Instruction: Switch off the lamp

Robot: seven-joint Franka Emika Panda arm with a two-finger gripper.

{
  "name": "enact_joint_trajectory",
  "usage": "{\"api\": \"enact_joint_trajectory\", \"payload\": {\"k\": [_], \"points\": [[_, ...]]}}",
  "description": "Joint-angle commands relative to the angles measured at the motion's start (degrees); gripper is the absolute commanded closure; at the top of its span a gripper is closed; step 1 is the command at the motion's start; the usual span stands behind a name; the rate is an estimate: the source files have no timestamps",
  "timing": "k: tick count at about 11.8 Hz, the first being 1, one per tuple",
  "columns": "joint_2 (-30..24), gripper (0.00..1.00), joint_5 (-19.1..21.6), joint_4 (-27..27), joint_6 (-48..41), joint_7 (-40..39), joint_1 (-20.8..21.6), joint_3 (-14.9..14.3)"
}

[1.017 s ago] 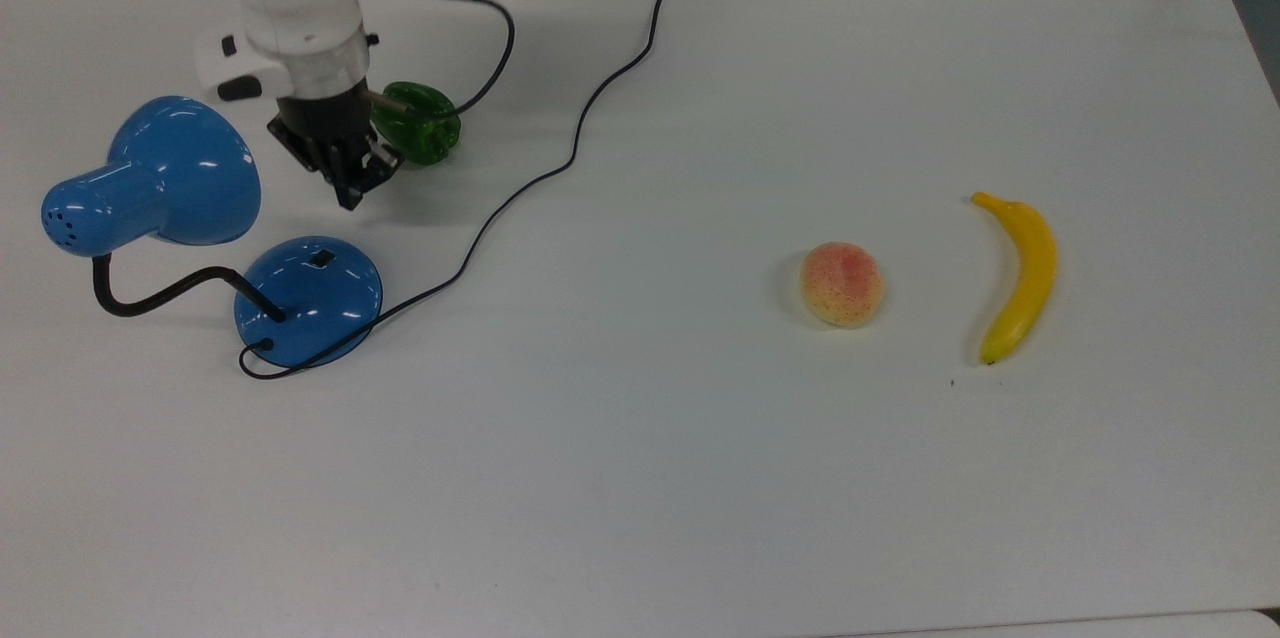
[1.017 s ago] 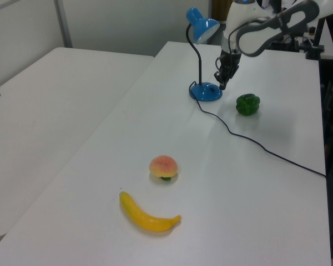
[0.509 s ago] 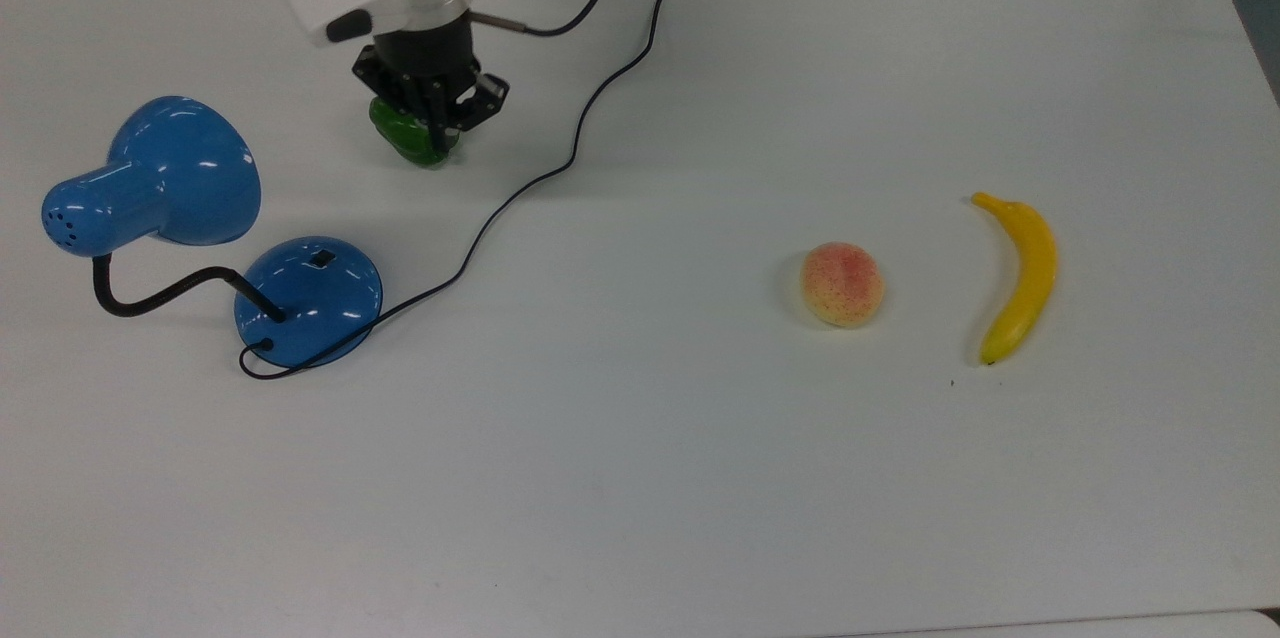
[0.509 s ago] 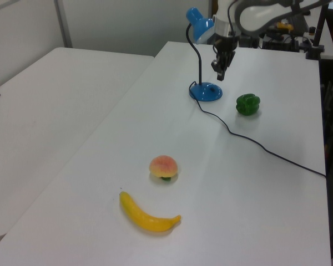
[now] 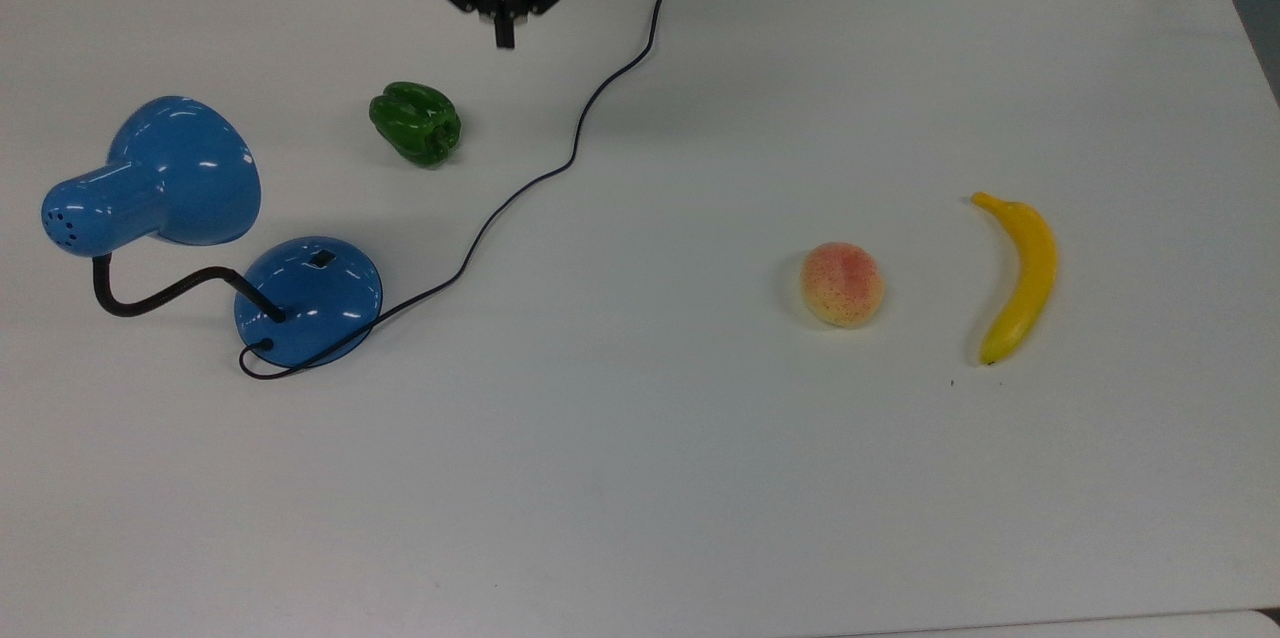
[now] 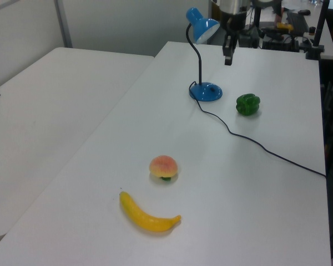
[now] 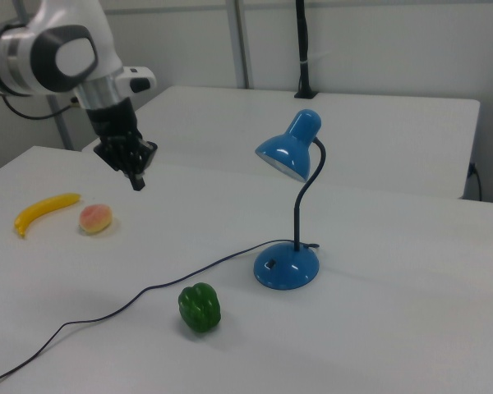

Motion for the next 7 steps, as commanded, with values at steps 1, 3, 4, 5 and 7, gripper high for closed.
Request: {"api": "enact_joint_trajectory", "payload": {"k": [1,3,4,5,7], "points": [[-5.03,0.97,0.13,-0.58,-5.98,-4.10,2.13,-1.29],[-4.52,0.54,0.31,2.22,-10.19,-3.92,1.52,-1.38],[-4.69,0.24,0.31,2.40,-10.82,-4.19,1.00,-1.38],[-4.69,0.00,0.22,2.41,-11.17,-4.28,0.82,-1.47],[-4.69,0.00,0.22,2.32,-12.22,-4.28,0.38,-1.47]]}}
